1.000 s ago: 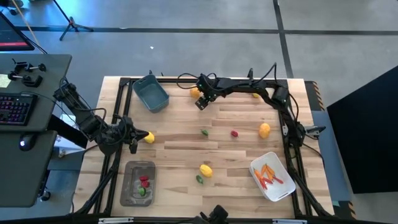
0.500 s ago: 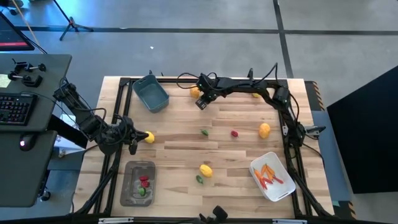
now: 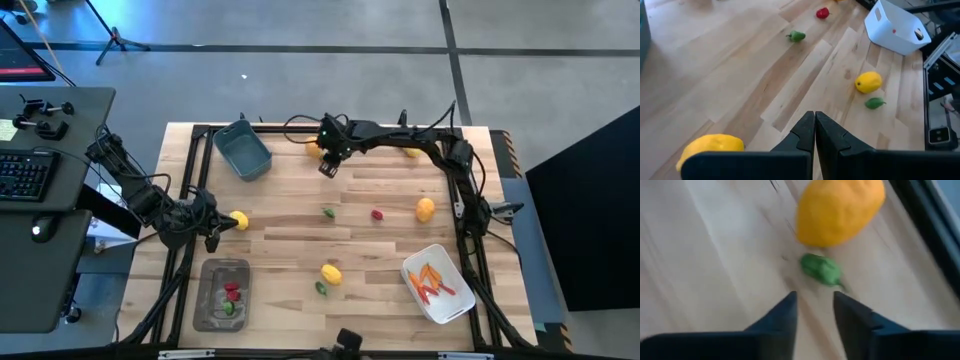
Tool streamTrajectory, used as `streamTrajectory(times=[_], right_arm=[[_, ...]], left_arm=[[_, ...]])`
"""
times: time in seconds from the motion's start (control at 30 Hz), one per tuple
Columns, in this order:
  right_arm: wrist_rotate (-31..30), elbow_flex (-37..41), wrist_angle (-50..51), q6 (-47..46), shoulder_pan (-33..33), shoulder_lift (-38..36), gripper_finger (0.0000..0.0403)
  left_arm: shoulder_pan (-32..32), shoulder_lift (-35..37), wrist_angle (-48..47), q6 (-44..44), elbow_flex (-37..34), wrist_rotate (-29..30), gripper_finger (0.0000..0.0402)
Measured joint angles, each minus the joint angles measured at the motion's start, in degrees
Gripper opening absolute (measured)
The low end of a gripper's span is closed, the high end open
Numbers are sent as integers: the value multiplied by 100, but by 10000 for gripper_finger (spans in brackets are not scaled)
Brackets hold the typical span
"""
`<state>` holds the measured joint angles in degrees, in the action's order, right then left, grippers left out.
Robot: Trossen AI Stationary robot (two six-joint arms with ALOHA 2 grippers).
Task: Sort produce into baskets
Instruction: Put the green chili pepper into the black bin
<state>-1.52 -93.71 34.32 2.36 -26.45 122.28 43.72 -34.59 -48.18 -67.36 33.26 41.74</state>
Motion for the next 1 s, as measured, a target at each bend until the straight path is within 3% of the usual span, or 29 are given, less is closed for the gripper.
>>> streamTrajectory(times=[0.17,0.3,0.6,1.0], right_arm=[[791,0,47,1500,-384,42,205],[948,7,62,2298,-597,140,218],[1522,2,-235,2770,-845,238,164],[1532,4,-471,2963,-843,415,129]], left_arm=[[0,0,0,-8,0,-173,0],[0,0,-3,-81,0,-171,0],[0,-11,-15,-388,0,-153,0],[0,-115,0,-757,0,-131,0]])
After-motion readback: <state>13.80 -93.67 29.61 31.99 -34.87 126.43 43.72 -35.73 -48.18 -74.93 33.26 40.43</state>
